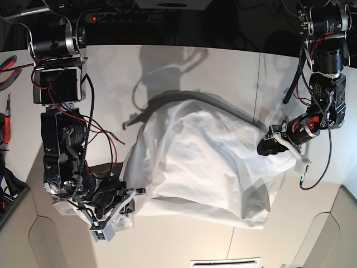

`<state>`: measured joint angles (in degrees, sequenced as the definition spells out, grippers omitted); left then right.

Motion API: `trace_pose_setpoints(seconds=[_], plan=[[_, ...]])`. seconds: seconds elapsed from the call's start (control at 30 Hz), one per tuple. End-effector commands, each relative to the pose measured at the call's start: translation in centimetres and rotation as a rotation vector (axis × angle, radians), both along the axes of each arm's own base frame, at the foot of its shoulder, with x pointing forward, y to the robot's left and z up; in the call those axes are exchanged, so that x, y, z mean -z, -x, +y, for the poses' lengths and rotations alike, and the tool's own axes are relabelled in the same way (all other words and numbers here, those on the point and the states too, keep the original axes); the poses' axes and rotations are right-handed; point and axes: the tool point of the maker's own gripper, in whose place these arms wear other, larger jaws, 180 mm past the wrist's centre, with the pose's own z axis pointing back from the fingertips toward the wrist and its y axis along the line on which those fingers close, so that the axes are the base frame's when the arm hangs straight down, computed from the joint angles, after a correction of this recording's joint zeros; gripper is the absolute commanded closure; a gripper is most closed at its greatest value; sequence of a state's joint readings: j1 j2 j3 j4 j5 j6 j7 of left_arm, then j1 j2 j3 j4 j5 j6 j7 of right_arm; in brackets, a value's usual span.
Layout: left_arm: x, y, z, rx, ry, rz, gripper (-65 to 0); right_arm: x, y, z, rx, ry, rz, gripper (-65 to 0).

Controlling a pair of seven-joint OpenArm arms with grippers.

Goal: Layout the t-shirt on the table in an organized manner, then fold the t-shirt properly
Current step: 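Swing the left gripper across the shirt and pinch fabric near its middle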

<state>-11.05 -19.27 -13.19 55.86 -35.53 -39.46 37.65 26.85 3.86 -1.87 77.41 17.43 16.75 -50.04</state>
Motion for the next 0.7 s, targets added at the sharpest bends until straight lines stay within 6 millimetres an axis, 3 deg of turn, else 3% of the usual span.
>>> trace_pose_setpoints(seconds=[0.0, 0.2, 0.37, 0.47, 0.57, 0.67], plan=[[-1.6, -1.1, 0.5, -0.008, 0.005, -0.056, -23.0, -2.7, -0.7, 1.0, -0.052, -0.03, -0.051, 0.0], [-1.0, -0.4, 0.5, -0.013, 0.017, -0.042, -23.0, -2.5, 2.9, 2.7, -0.256, -0.053, 0.076, 0.0], [-1.0, -0.4, 0.5, -0.013, 0.017, -0.042, -23.0, -1.9, 2.8, 0.8, -0.234, 0.003, 0.082, 0.0], [-1.2, -0.6, 0.6, -0.02, 0.019, -0.056, -22.9, -1.1, 2.3, -1.5, -0.162, 0.098, 0.09, 0.0], [-2.5, -1.6, 1.1, -0.063, 0.045, -0.13, -20.4, -0.2, 2.2, -2.8, -0.103, 0.144, 0.108, 0.0], [-5.6, -3.0, 1.2, -0.122, 0.151, -0.233, -15.2, 0.8, 3.0, -2.7, -0.094, 0.134, 0.138, 0.0]])
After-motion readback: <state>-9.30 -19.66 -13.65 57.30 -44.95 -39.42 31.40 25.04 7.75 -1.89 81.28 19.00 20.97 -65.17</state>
